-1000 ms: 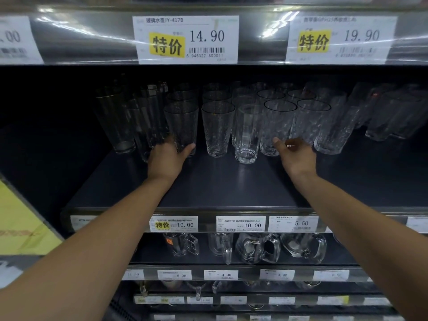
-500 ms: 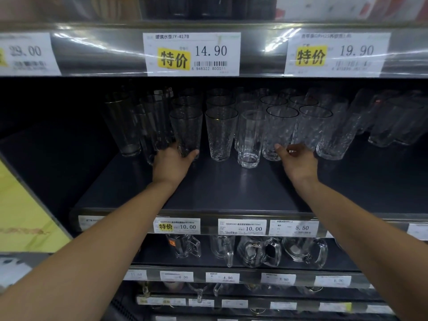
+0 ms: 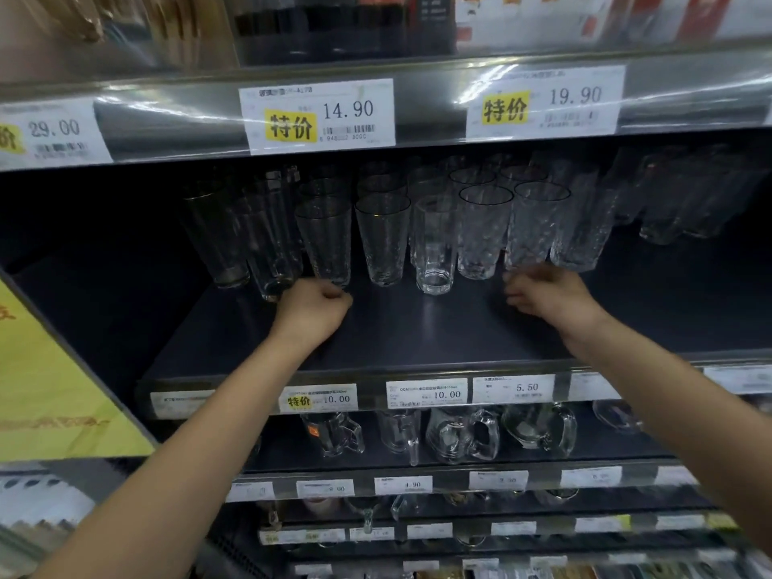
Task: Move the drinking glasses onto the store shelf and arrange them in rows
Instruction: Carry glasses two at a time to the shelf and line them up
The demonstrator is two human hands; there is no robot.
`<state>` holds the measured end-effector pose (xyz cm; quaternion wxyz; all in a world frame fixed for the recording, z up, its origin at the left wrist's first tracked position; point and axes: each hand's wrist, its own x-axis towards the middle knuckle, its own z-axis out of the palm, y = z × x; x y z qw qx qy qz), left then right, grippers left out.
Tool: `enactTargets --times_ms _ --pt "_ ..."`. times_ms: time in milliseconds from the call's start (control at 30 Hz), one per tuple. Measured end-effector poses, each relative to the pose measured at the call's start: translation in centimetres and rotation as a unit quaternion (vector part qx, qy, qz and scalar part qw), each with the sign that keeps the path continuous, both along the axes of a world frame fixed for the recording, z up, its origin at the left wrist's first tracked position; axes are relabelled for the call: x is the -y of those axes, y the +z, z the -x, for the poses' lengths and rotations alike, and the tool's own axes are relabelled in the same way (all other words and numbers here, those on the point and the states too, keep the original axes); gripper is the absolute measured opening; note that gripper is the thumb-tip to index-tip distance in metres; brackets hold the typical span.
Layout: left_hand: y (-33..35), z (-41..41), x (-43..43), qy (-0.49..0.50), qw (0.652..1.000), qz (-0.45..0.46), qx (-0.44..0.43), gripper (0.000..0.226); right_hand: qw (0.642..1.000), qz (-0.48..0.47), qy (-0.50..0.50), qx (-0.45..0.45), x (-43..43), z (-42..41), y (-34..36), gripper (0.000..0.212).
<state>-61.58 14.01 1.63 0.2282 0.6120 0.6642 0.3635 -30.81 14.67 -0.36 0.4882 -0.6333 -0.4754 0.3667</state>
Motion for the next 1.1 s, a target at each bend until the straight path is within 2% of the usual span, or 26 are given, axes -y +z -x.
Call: enactTargets --times_ms 100,200,300,600,833,933,1100 --pt "0.0 -2.3 1.9 -0.05 0.996 -0.013 0.071 0.015 0.999 -0.04 0.001 0.036 4.9 -1.4 0.9 0.009" --pt "0.4 -5.8 3.9 -0.102 0.984 -0.025 0.142 0.022 0.996 -0.055 -0.001 0.074 9.8 -3.3 1.5 0.011" --pt "1.1 -10.4 6.1 -0.165 0.968 -0.022 0.19 0.018 0.994 -0.056 -0.008 0.095 13.9 -6.2 1.8 0.012" --pt "2.0 -27.5 9.7 -0.284 0.934 0.007 0.217 0.014 0.987 -0.071 -0.087 0.111 22.0 -19.8 3.3 0.013" --pt "2.2 -42.3 11.8 -0.289 0.931 0.003 0.222 0.012 0.987 -0.072 -0.101 0.105 24.8 -33.2 3.6 0.01" --pt "2.7 -48.1 12.1 -0.265 0.937 0.0 0.226 0.009 0.989 -0.061 -0.091 0.102 24.1 -38.7 3.9 0.011" --pt "2.8 -55.7 10.5 -0.19 0.946 0.005 0.264 0.022 0.994 -0.05 -0.071 0.072 20.5 -45.8 4.0 0.011"
